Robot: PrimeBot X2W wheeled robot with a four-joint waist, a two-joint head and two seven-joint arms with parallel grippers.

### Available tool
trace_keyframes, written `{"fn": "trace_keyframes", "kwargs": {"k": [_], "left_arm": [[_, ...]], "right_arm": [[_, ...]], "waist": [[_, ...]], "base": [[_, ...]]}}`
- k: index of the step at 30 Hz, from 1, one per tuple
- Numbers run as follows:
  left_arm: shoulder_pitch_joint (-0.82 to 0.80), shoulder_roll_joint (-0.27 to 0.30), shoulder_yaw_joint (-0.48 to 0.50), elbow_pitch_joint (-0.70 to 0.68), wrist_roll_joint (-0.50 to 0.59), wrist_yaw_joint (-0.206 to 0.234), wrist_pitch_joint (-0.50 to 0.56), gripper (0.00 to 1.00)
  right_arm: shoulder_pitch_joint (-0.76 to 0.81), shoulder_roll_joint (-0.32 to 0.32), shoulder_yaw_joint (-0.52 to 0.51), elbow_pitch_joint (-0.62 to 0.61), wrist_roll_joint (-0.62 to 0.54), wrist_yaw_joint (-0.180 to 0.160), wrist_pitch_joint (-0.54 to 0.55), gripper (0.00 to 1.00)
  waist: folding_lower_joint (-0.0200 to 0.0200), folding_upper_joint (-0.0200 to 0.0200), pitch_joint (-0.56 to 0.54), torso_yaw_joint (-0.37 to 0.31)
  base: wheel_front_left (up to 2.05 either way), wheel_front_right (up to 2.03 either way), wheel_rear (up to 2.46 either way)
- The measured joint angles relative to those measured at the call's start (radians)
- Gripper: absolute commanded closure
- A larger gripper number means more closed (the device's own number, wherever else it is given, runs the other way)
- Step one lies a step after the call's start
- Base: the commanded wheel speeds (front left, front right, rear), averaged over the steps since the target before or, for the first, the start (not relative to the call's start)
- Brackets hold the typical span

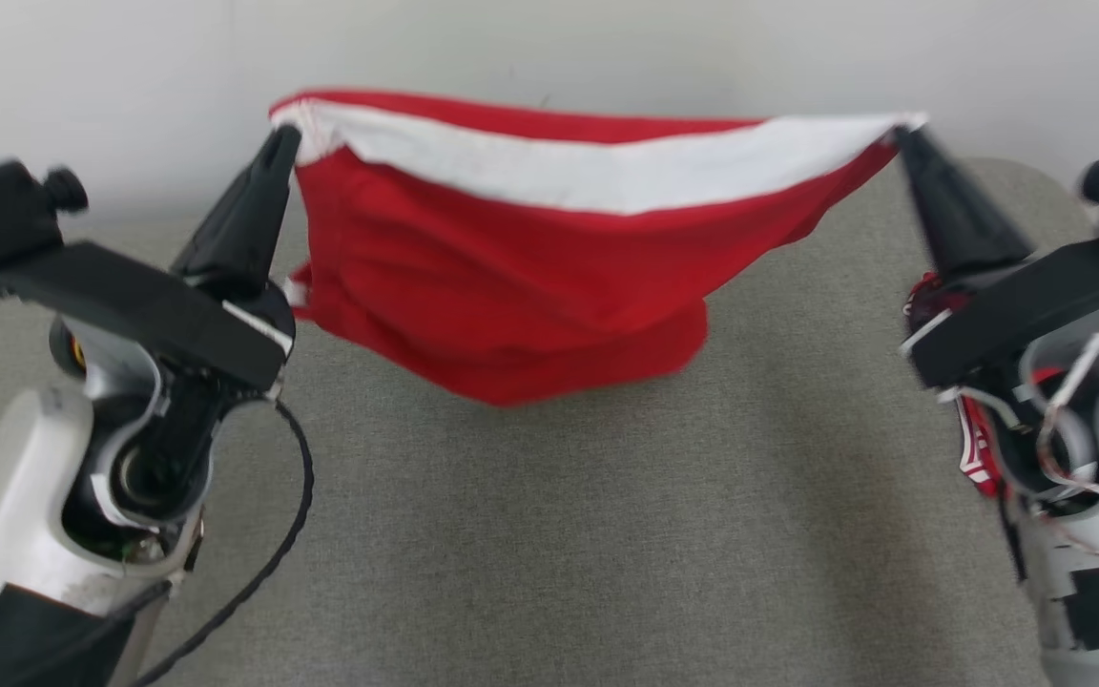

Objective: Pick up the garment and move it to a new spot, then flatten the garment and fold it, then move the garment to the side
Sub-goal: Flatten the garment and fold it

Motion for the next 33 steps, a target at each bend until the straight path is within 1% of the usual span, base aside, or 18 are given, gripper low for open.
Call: {"fn": "trace_keyframes", "kwargs": {"k": [1,2,3,6,8,11,14,18,19,21,24,27,30,33], "left_arm": [[-0.03,-0.002,0.004,-0.041,-0.007,-0.001,0.014,1.0],[-0.048,-0.004,0.007,-0.061,-0.017,0.002,0.023,1.0],[-0.048,-0.004,0.007,-0.061,-0.017,0.002,0.023,1.0],[-0.1,-0.024,0.023,-0.114,-0.05,0.019,0.04,1.0],[-0.131,-0.033,0.026,-0.123,-0.059,0.035,0.058,1.0],[-0.168,-0.028,0.018,-0.077,-0.036,0.071,0.065,1.0],[-0.208,-0.04,0.022,-0.006,-0.017,0.092,0.045,1.0],[-0.343,-0.048,0.047,0.126,0.061,0.106,-0.038,1.0],[-0.388,-0.052,0.057,0.154,0.076,0.1,-0.067,1.0],[-0.483,-0.061,0.068,0.206,0.1,0.064,-0.121,1.0],[-0.59,-0.084,0.063,0.264,0.148,-0.006,-0.202,1.0],[-0.642,-0.12,0.095,0.303,0.127,-0.08,-0.281,1.0],[-0.625,-0.129,0.1,0.342,0.1,-0.147,-0.311,1.0],[-0.528,-0.124,0.068,0.37,0.091,-0.187,-0.317,1.0]], "right_arm": [[-0.01,-0.004,-0.034,-0.057,-0.002,0.0,0.011,1.0],[-0.016,-0.005,-0.054,-0.083,-0.005,0.0,0.01,1.0],[-0.016,-0.005,-0.054,-0.083,-0.005,0.0,0.01,1.0],[-0.05,0.01,-0.114,-0.129,-0.024,0.0,0.011,1.0],[-0.066,0.012,-0.115,-0.125,-0.033,0.0,0.039,1.0],[-0.108,0.017,-0.084,-0.072,-0.045,0.0,0.076,1.0],[-0.197,0.027,-0.039,0.025,-0.065,0.0,0.08,1.0],[-0.393,0.07,-0.032,0.203,-0.087,0.0,0.005,1.0],[-0.451,0.08,-0.037,0.245,-0.098,0.0,-0.027,1.0],[-0.561,0.089,-0.045,0.319,-0.14,0.0,-0.106,1.0],[-0.691,0.095,-0.08,0.406,-0.195,0.0,-0.256,1.0],[-0.768,0.088,-0.093,0.473,-0.238,0.0,-0.37,1.0],[-0.78,0.075,-0.073,0.549,-0.24,0.0,-0.397,1.0],[-0.74,0.045,0.002,0.614,-0.221,0.0,-0.356,1.0]], "waist": [[0.0,0.0,-0.001,-0.005],[0.0,0.0,0.0,-0.007],[0.0,0.0,0.0,-0.007],[0.0,0.0,0.013,-0.009],[0.0,0.0,0.027,-0.01],[0.0,0.0,0.059,-0.012],[0.0001,0.0,0.103,-0.017],[0.0002,0.0001,0.18,-0.03],[0.0002,0.0001,0.2,-0.034],[0.0003,0.0001,0.243,-0.042],[0.0003,0.0002,0.301,-0.052],[0.0004,0.0001,0.347,-0.06],[0.0005,0.0003,0.367,-0.062],[0.0003,0.0001,0.357,-0.061]], "base": [[0.0,0.0,0.0],[0.0,0.0,0.0],[0.0,0.0,0.0],[0.0,0.0,0.0],[0.0,0.0,0.0],[0.0,0.0,0.0],[0.0,0.0,0.0],[0.0,0.0,0.0],[0.0,0.0,0.0],[0.0,0.0,0.0],[0.0,0.0,0.0],[0.0,0.0,0.0],[0.0,0.0,0.0],[0.0,0.0,0.0]]}}
